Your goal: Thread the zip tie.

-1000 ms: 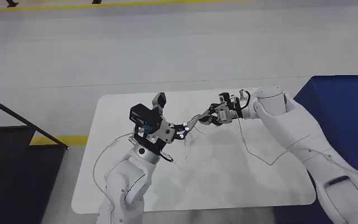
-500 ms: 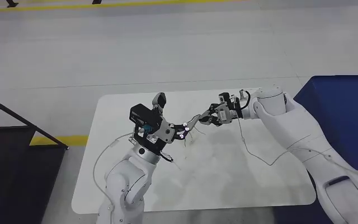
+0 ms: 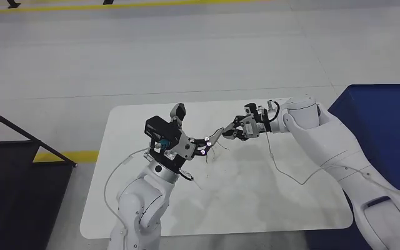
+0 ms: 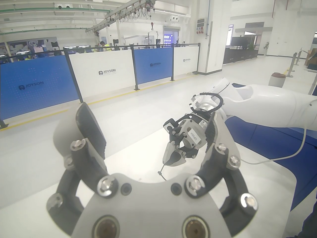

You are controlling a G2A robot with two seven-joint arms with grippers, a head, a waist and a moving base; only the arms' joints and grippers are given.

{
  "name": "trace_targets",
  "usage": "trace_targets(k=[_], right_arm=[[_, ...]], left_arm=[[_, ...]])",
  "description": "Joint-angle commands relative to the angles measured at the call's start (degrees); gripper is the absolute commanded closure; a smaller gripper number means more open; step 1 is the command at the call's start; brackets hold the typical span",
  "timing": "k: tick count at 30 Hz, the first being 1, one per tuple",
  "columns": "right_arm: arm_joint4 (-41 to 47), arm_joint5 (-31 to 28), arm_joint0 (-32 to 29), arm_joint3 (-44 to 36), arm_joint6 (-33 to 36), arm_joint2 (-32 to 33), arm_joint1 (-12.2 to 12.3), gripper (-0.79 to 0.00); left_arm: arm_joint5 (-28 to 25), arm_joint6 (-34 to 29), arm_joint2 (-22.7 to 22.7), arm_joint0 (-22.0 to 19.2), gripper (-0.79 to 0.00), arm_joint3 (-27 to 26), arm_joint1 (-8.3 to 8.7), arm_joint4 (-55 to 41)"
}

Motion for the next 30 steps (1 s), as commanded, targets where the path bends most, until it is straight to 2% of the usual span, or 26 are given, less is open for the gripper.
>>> trace_targets(k=[1, 9, 10, 11, 16, 21, 22, 30], right_arm=[[0.0, 0.0, 0.0, 0.0, 0.0, 0.0, 0.0, 0.0], [0.0, 0.0, 0.0, 0.0, 0.0, 0.0, 0.0, 0.0], [0.0, -0.1, -0.2, 0.0, -0.2, 0.0, 0.0, 0.0], [0.0, 0.0, -0.6, -0.3, -0.6, -0.1, 0.0, 0.0], [-0.5, 2.2, 0.1, -0.5, -3.7, -1.1, -0.9, 0.0], [-0.5, 3.7, 3.5, 4.6, -5.4, -4.6, -3.6, 0.0], [-0.7, 3.8, 4.3, 6.0, -5.8, -5.6, -4.3, 0.0], [-3.3, 3.9, 10.7, 19.0, -5.2, -15.5, -12.7, 0.0]], left_arm=[[0.0, 0.0, 0.0, 0.0, -0.785, 0.0, 0.0, 0.0], [0.0, 0.0, 0.0, 0.0, -0.785, 0.0, 0.0, 0.0], [0.0, 0.0, 0.0, 0.0, -0.123, 0.0, 0.03, 0.1], [0.2, 0.0, 0.1, 0.1, 0.0, -0.1, 0.1, 0.3], [1.8, 1.6, 0.3, 0.5, 0.0, -0.5, 0.73, 3.2], [1.9, 2.4, 0.0, 1.2, 0.0, -1.4, 1.43, 4.9], [2.0, 2.4, -0.2, 1.3, -0.782, -1.6, 1.54, 5.3], [2.0, 2.4, -0.2, 1.3, -0.785, -1.6, 1.54, 5.3]])
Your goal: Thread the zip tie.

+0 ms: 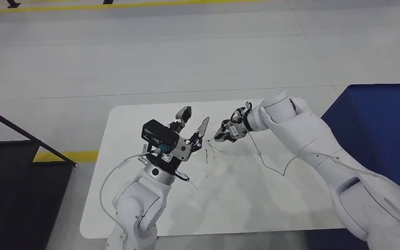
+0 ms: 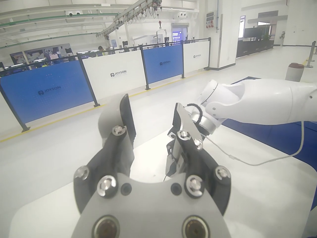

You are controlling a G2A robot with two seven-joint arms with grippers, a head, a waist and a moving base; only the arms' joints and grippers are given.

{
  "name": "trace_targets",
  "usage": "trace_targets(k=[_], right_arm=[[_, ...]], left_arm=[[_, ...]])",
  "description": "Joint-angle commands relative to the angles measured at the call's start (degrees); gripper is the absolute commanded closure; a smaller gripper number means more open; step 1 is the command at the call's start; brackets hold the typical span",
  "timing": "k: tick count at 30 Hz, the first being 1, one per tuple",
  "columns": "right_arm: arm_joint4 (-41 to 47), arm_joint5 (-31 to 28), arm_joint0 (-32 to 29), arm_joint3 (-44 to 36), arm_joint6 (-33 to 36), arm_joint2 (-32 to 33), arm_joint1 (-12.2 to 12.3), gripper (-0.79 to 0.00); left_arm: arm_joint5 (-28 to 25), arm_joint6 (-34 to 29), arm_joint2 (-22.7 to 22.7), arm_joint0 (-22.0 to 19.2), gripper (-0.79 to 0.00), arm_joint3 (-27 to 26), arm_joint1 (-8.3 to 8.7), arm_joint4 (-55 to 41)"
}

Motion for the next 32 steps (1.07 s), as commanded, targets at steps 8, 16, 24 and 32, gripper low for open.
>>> trace_targets(k=[8, 16, 24, 32], right_arm=[[-1.0, -3.8, 5.0, 13.8, 3.4, -5.7, -9.0, -0.563], [0.3, -7.9, 6.3, 21.3, 10.0, -6.4, -13.5, -0.785], [1.6, -19.2, 8.3, 28.2, 6.6, -3.8, -13.7, -0.785], [1.1, -33.3, 3.8, 24.0, -7.9, 0.1, -10.7, -0.785]], left_arm=[[0.0, 0.0, 0.0, 0.0, -0.785, 0.0, 0.0, 0.0], [0.0, 0.0, 0.0, 0.0, -0.785, 0.0, 0.0, 0.0], [0.0, 0.0, 0.0, 0.0, -0.785, 0.0, 0.0, 0.0], [0.0, 0.0, 0.0, 0.0, -0.785, 0.0, 0.0, 0.0]])
